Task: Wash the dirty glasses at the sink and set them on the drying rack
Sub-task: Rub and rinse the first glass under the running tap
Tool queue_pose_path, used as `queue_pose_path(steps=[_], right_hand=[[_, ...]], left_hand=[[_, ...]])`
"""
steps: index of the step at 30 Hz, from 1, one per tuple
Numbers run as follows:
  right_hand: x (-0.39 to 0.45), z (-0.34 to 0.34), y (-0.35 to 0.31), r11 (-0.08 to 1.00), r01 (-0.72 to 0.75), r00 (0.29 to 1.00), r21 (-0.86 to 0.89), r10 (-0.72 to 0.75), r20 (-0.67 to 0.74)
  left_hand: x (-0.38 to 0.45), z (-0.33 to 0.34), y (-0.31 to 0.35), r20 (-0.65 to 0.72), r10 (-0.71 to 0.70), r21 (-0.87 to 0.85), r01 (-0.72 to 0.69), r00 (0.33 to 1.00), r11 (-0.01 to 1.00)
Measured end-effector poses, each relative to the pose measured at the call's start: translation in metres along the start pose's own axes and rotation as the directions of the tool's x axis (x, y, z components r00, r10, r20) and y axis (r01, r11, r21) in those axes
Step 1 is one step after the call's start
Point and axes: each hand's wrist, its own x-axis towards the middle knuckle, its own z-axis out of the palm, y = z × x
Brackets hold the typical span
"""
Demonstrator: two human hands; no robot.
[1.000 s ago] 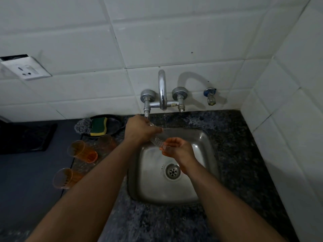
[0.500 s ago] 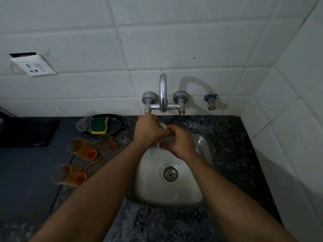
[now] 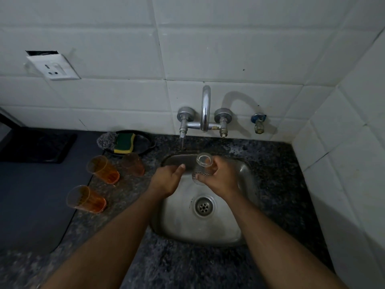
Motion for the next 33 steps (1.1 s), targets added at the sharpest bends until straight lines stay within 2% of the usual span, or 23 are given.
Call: queue_pose_path(steps=[10,16,20,30,33], right_hand=[[-0.010,0.020,-0.005,0.997,0.024,0.998,-0.074,-0.019,0.059],[-0.013,0.029,-0.003,0.995,0.053,0.995,-0.082,-0.046,0.086],[-0.018,0.038,0.005,0.996,0.063,0.997,-0.066,-0.060,0.043],[-0.023,0.054,0.013,0.990,0.096,0.993,-0.102,-0.089,0.079],[-0.024,0.055,0.016,0.991,0.100,0.994,-0.095,-0.094,0.062]], left_hand=[[-0.016,0.022,-0.059,0.190,-0.282,0.295,0.219,0.940,0.930],[-0.016,0.029,-0.084,0.227,-0.307,0.453,0.178,0.924,0.873],[-0.019,0.031,-0.081,0.224,-0.310,0.438,0.188,0.924,0.879],[-0.027,0.030,-0.074,0.194,-0.367,0.342,0.288,0.910,0.894],[-0.029,0.023,-0.069,0.189,-0.360,0.349,0.281,0.914,0.894]])
